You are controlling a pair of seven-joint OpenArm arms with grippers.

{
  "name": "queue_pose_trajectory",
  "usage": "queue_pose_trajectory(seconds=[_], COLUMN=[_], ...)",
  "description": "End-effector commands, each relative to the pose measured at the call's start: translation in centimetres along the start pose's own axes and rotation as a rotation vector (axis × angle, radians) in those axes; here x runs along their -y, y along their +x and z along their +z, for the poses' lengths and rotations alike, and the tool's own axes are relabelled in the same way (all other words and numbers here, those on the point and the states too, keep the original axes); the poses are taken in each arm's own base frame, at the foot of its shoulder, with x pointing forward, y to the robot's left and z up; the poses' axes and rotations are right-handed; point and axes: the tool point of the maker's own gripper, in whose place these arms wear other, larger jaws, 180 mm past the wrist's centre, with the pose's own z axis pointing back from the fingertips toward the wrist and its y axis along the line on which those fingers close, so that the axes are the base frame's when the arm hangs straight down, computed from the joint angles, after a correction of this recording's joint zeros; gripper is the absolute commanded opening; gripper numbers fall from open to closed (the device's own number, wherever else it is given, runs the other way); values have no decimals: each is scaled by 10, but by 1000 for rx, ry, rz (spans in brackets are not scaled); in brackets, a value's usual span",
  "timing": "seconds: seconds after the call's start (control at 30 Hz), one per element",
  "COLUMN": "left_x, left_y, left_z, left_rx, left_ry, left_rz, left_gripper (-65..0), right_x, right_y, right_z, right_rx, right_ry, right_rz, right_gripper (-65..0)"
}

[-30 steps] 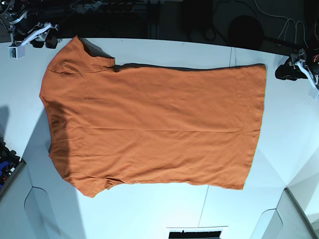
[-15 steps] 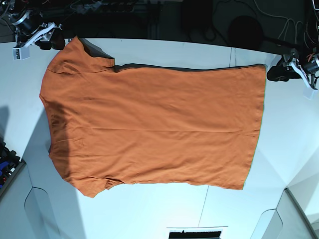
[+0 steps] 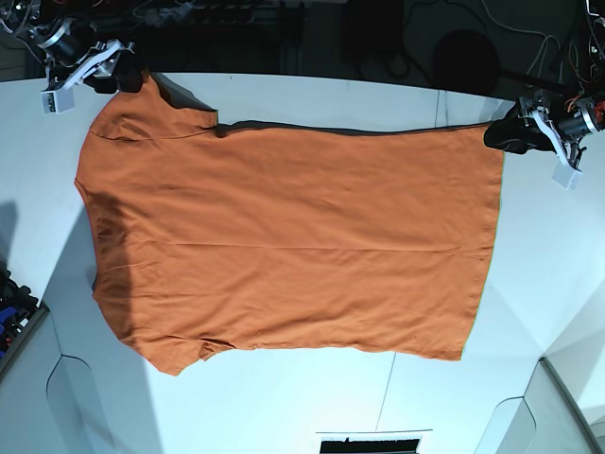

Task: Layout the t-shirt on the table in an organized manner, then fold the t-shirt properly
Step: 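Grasp the shirt's collar-side edge with both grippers at its two ends, then lift the held edge and fold it over toward the hem with both grippers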

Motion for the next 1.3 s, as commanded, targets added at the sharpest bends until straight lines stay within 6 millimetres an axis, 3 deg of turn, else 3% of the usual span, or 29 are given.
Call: queue_pose_trajectory(seconds=[0.0, 0.33, 0.43, 0.57, 0.6, 0.8, 1.03, 1.27], left_x=[-12, -12, -12, -12, -10, -4, -3, 25], left_y=[-36, -42, -42, -41, -40, -31, -32, -10], left_z=[1, 2, 2, 2, 2, 0, 2, 4], left_rx=[-172, -203, -203, -199, -191, -142, -171, -165], left_ry=[70, 70, 70, 67, 60, 26, 35, -3], left_rz=[-10, -10, -10, -9, -4, 16, -11, -135], left_gripper=[-253, -255, -289, -432, -461, -650, -650, -650], right_x=[-4, -10, -9, -5, -5, -6, -7, 12], right_y=[5, 6, 11, 15, 16, 16, 13, 41], right_z=[2, -1, -3, -3, -3, -3, 2, 30], right_rx=[22, 50, 62, 83, 84, 84, 57, 176], right_ry=[17, 26, 17, -2, -2, -2, 24, 5], right_rz=[6, -17, -3, 15, 15, 16, 4, -44], right_gripper=[-346, -366, -447, -634, -650, -650, -650, -650])
